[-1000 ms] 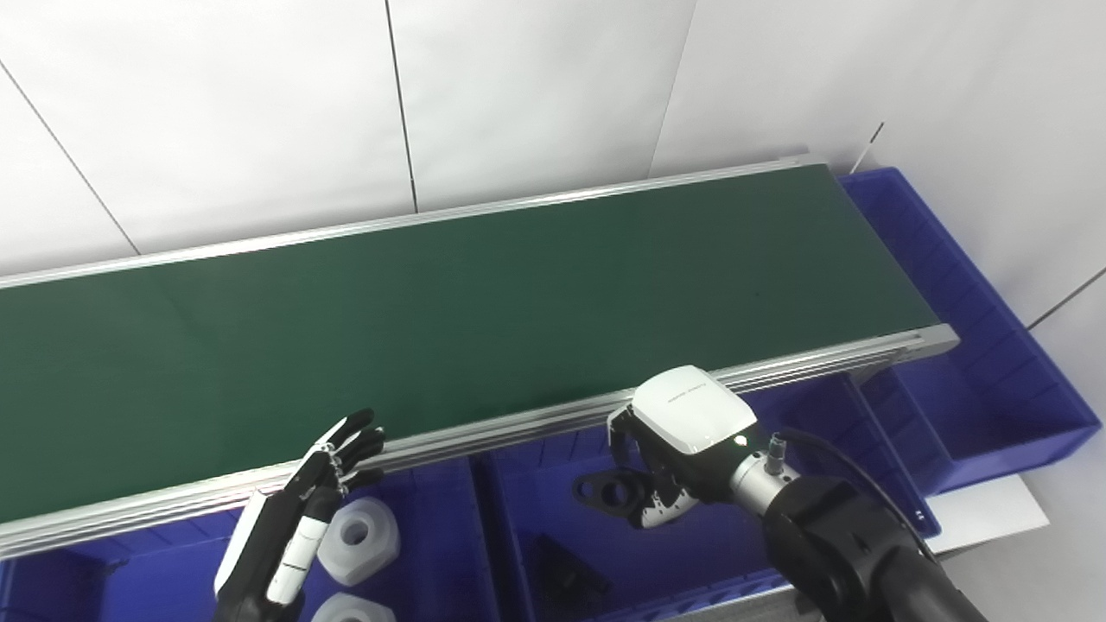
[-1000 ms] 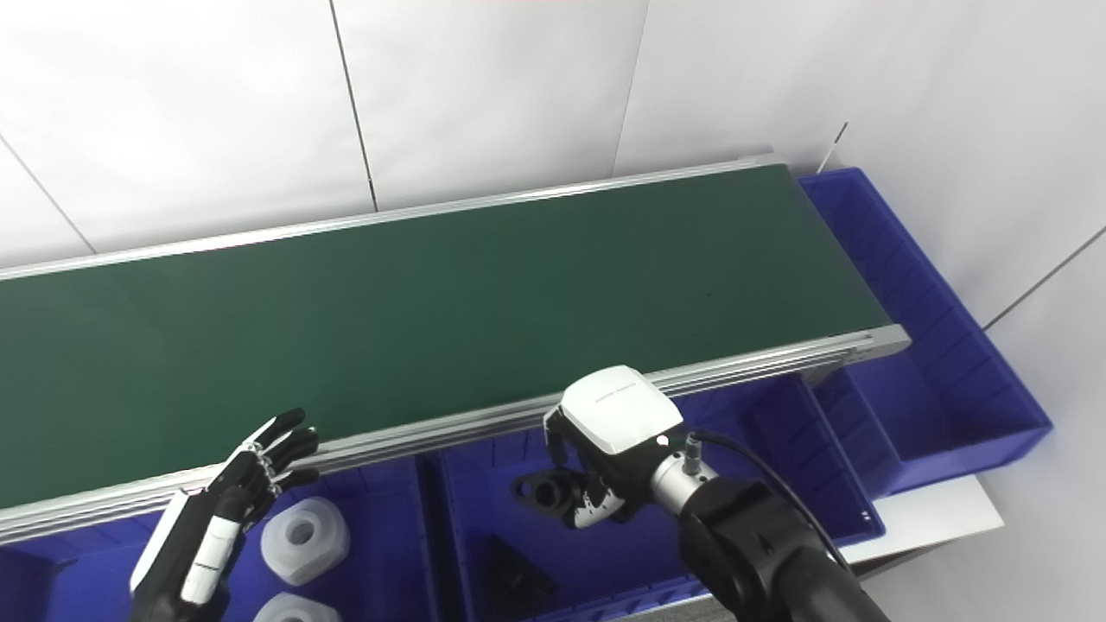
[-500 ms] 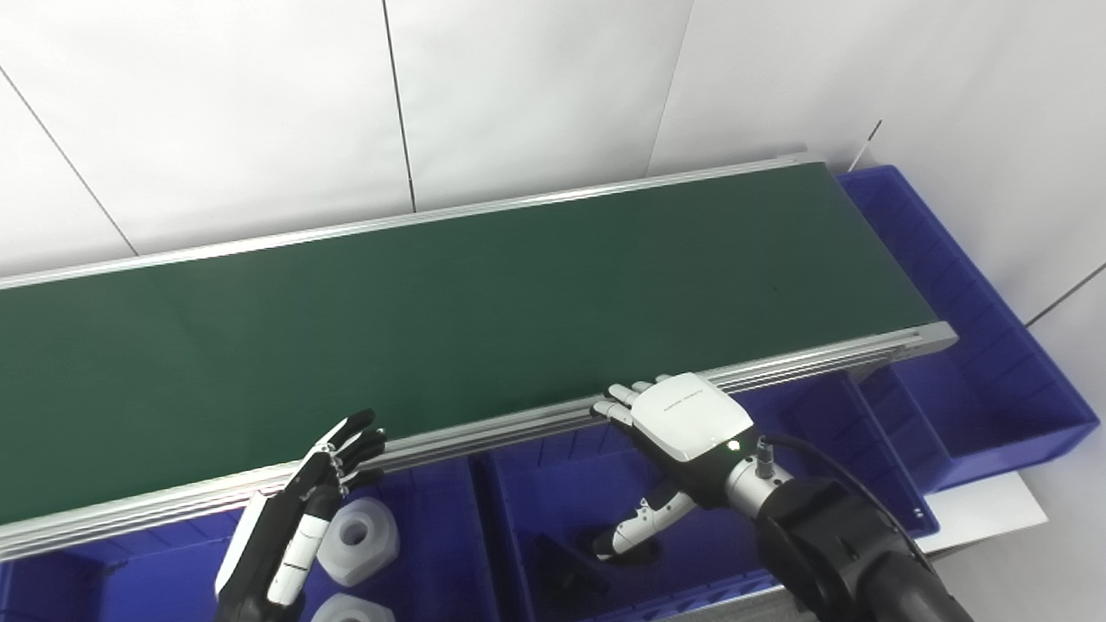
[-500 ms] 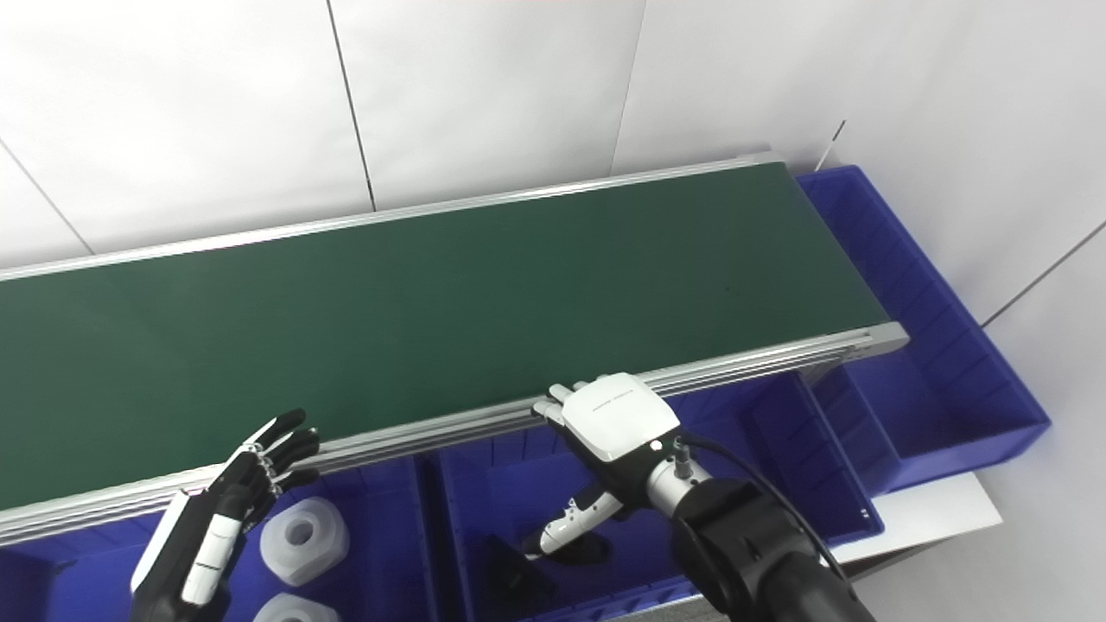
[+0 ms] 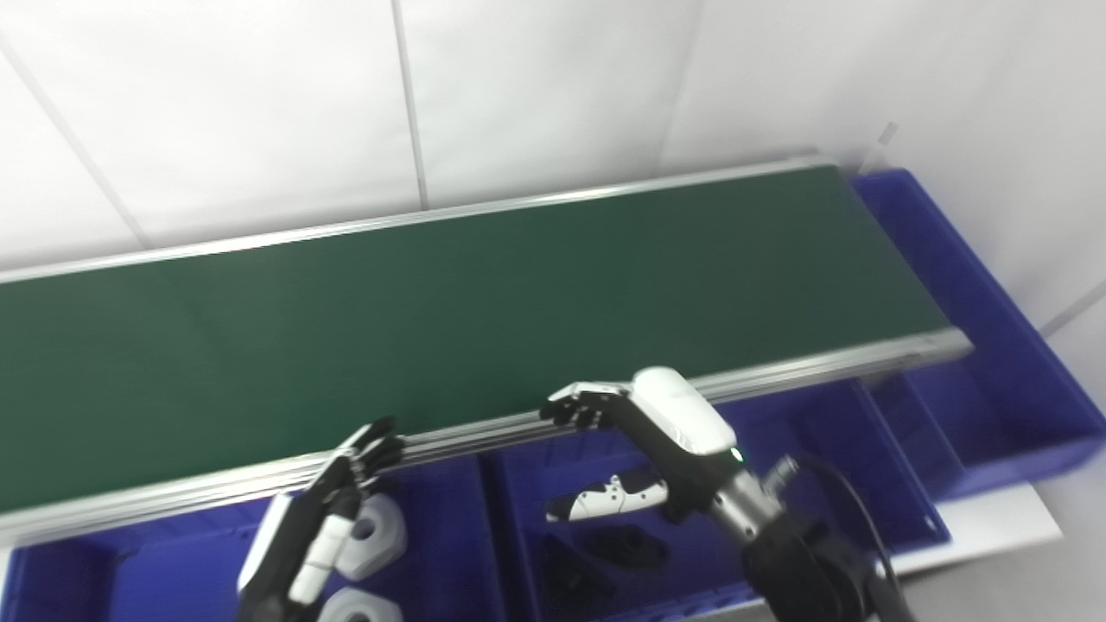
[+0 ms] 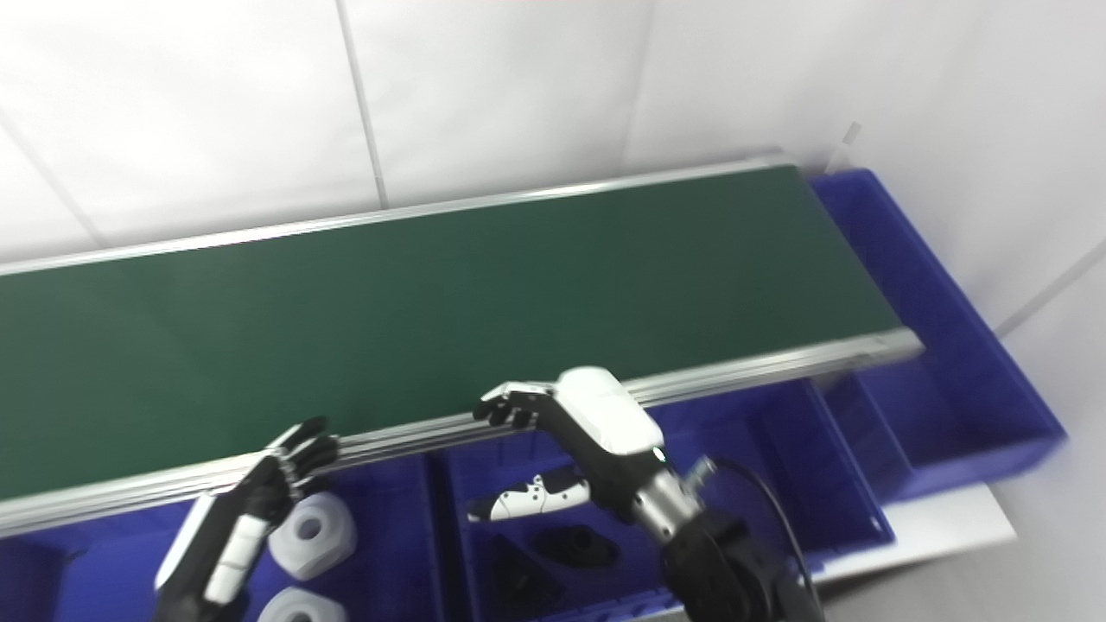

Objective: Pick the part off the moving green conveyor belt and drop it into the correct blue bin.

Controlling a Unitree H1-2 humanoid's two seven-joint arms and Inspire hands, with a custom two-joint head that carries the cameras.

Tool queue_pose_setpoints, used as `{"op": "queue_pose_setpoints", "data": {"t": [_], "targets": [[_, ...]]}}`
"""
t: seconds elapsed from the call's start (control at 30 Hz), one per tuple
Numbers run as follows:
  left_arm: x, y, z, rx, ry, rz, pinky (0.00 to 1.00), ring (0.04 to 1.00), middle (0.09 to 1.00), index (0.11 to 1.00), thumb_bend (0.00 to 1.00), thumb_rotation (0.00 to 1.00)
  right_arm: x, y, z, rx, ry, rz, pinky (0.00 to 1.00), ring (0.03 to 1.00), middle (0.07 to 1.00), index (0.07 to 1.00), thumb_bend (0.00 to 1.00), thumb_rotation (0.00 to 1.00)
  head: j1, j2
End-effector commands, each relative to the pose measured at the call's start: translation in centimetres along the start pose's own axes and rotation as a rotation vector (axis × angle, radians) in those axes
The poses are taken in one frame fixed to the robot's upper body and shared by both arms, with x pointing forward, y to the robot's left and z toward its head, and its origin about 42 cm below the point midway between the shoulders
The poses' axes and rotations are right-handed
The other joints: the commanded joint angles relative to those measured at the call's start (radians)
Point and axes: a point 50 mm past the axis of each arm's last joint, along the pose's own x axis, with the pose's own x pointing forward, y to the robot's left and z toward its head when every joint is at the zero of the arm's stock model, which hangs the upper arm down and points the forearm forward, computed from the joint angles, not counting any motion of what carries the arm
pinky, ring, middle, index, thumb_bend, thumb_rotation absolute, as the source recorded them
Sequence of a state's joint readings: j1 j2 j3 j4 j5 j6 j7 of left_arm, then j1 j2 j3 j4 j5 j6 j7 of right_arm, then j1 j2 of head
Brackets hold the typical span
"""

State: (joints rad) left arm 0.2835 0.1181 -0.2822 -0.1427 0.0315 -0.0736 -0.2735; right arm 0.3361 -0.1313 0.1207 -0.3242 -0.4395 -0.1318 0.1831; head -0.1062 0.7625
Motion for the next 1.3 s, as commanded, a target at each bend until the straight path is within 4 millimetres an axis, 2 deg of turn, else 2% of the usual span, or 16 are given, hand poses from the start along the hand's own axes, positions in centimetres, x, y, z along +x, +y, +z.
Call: {"op": "queue_pose_setpoints", "data": {"t": [0.0, 0.13, 0.23, 0.4, 0.67, 0.83, 1.0, 1.27], "targets": [[0.2, -1.2, 0.8, 0.019, -0.073, 0.015, 0.79, 0.863, 0.862, 0.869, 0.58, 0.92, -0.5, 1.2, 0.0, 0.323, -0.124, -0.231, 0.46, 0.515, 0.589, 0.622, 0.63, 0.69, 0.022, -0.011], [0.2, -2.0, 0.3, 0.027, -0.053, 0.024, 0.8, 0.871, 0.865, 0.86, 0.61, 0.91, -0.8, 3.2, -2.1, 0.459, -0.055, -0.274, 0.48, 0.529, 0.601, 0.655, 0.59, 0.76, 0.038, -0.031], [0.4, -2.8, 0.1, 0.03, -0.055, 0.025, 0.8, 0.869, 0.864, 0.858, 0.6, 0.92, -1.3, 3.3, -3.5, 0.441, -0.055, -0.254, 0.49, 0.54, 0.612, 0.658, 0.59, 0.75, 0.063, -0.04], [0.6, -3.3, 0.0, 0.034, -0.06, 0.024, 0.8, 0.876, 0.865, 0.86, 0.63, 0.94, -1.9, 3.4, -4.6, 0.437, -0.038, -0.201, 0.54, 0.588, 0.668, 0.683, 0.61, 0.77, 0.072, -0.035], [0.3, -2.5, 0.3, 0.04, -0.065, 0.023, 0.81, 0.878, 0.867, 0.865, 0.62, 0.95, -1.2, 3.8, -4.0, 0.416, -0.03, -0.146, 0.57, 0.617, 0.687, 0.693, 0.63, 0.81, 0.012, 0.003], [0.4, -1.9, 0.7, 0.038, -0.072, 0.014, 0.81, 0.879, 0.872, 0.867, 0.62, 0.95, -0.7, 3.7, -3.4, 0.388, 0.003, -0.075, 0.64, 0.678, 0.733, 0.73, 0.72, 0.9, 0.0, 0.025], [0.5, -1.6, 0.9, 0.055, -0.068, 0.011, 0.8, 0.875, 0.872, 0.865, 0.61, 0.96, -0.3, 3.9, -3.1, 0.37, 0.015, -0.035, 0.66, 0.705, 0.76, 0.749, 0.75, 0.94, -0.006, 0.025], [0.4, -1.6, 0.9, 0.058, -0.065, 0.017, 0.79, 0.869, 0.866, 0.861, 0.62, 0.96, -0.3, 4.0, -3.2, 0.365, 0.019, -0.012, 0.67, 0.717, 0.77, 0.754, 0.76, 0.94, -0.01, 0.027]]}}
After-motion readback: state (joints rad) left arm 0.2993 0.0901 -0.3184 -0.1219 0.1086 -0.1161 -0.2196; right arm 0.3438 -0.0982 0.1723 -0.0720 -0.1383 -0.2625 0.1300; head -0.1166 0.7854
